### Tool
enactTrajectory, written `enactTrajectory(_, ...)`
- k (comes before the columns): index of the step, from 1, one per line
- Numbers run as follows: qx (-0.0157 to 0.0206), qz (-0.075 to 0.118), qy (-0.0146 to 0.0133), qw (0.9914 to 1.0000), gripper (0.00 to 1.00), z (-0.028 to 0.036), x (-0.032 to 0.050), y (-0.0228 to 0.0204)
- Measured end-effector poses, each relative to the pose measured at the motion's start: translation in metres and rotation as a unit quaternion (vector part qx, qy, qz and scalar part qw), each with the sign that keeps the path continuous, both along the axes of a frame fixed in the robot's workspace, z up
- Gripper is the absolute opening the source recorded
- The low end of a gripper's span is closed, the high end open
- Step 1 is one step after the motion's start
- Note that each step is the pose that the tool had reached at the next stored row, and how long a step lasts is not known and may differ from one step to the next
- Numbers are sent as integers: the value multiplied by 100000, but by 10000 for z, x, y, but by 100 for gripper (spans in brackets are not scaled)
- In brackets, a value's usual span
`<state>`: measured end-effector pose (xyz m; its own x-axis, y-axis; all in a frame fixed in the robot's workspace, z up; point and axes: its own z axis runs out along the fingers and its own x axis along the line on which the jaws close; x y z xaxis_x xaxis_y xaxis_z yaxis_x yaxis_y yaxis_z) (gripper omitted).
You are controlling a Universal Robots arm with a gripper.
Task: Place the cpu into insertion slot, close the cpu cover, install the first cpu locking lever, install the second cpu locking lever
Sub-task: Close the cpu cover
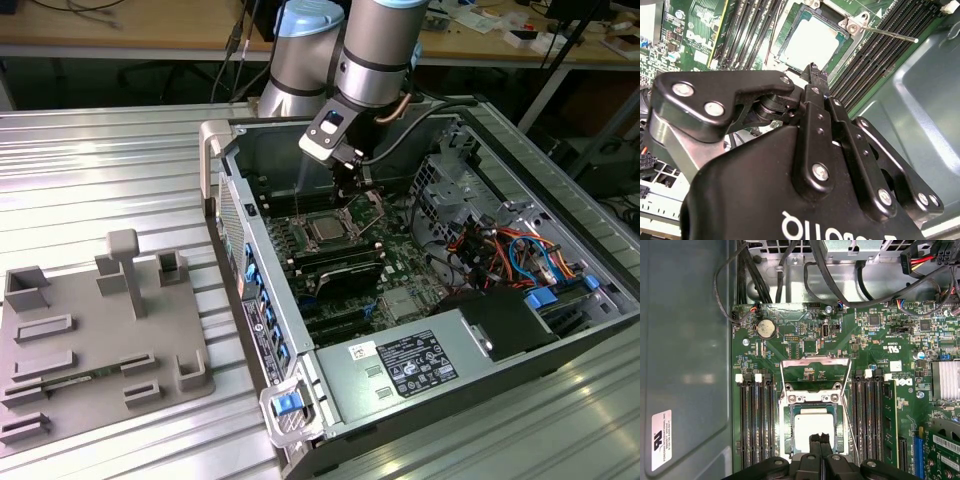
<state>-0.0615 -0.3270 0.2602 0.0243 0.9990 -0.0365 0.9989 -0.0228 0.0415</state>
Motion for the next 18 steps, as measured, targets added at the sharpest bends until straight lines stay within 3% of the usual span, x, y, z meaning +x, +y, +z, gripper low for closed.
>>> enactTrajectory(18, 1, 1, 35, 100000, 11, -5, 55, 0)
